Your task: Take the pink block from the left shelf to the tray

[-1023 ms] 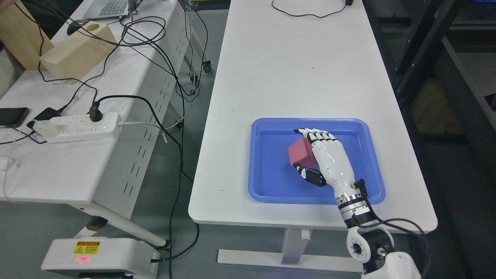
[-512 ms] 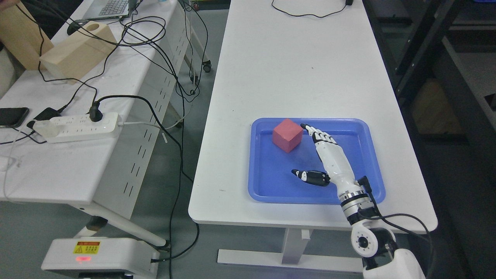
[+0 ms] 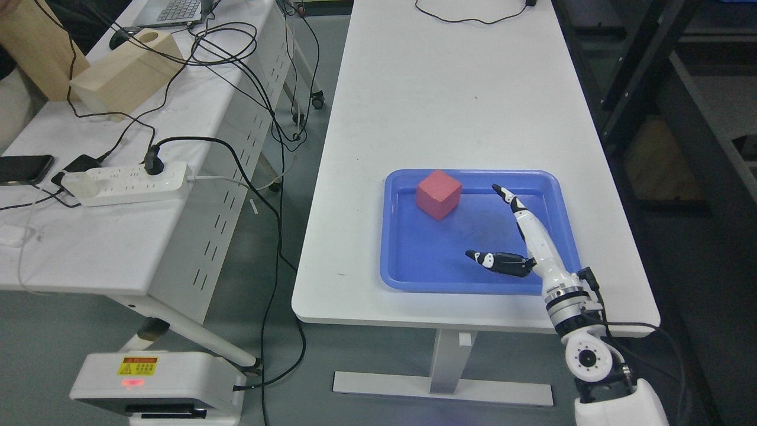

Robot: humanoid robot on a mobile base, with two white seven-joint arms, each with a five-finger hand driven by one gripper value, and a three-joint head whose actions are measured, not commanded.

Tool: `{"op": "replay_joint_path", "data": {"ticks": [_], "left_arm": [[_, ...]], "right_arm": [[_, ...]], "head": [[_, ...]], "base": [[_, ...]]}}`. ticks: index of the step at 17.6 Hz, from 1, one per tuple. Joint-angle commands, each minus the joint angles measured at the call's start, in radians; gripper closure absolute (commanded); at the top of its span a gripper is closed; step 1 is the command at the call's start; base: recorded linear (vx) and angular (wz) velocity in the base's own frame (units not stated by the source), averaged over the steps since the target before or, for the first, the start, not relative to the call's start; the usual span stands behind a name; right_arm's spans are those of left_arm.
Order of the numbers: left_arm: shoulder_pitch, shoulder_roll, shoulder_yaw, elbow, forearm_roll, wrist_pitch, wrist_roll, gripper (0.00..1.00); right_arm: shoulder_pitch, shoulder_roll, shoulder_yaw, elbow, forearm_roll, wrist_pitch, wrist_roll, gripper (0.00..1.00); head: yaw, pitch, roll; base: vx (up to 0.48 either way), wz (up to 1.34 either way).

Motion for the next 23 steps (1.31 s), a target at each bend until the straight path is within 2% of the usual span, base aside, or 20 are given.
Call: {"op": "replay_joint_path", "data": {"ticks": [1, 8, 13, 15, 18, 23], "left_arm": [[-0.029, 0.017, 0.0, -0.017, 0.0, 0.0, 0.001, 0.0], [-0.029, 0.017, 0.0, -0.017, 0.0, 0.0, 0.001, 0.0], [-0.029, 0.017, 0.0, -0.017, 0.0, 0.0, 0.001, 0.0], [-0.029, 0.017, 0.0, -0.017, 0.0, 0.0, 0.001, 0.0], [-0.029, 0.017, 0.0, -0.017, 0.0, 0.0, 0.001, 0.0], [-0.029, 0.017, 0.0, -0.017, 0.0, 0.0, 0.001, 0.0]], "right_arm": [[0.017, -0.017, -0.118, -0.009, -0.651, -0.04, 0.054, 0.01], [0.017, -0.017, -0.131, -0.007, -0.61, -0.038, 0.034, 0.01], [0.017, -0.017, -0.109, -0.003, -0.651, -0.047, -0.112, 0.01], [0.02, -0.017, -0.108, -0.003, -0.654, -0.05, -0.115, 0.01], [0.028, -0.017, -0.109, -0.003, -0.654, -0.111, -0.115, 0.01], [0.055, -0.017, -0.042, 0.014, -0.632, -0.098, -0.091, 0.0]], "head": [[0.0, 0.0, 0.0], [0.0, 0.0, 0.0], [0.0, 0.0, 0.0], [0.0, 0.0, 0.0], [0.0, 0.0, 0.0], [0.0, 0.0, 0.0]], "base": [[-0.133, -0.02], [-0.221, -0.05], [-0.226, -0.06], [-0.133, 0.04], [-0.082, 0.04], [-0.02, -0.03]]}}
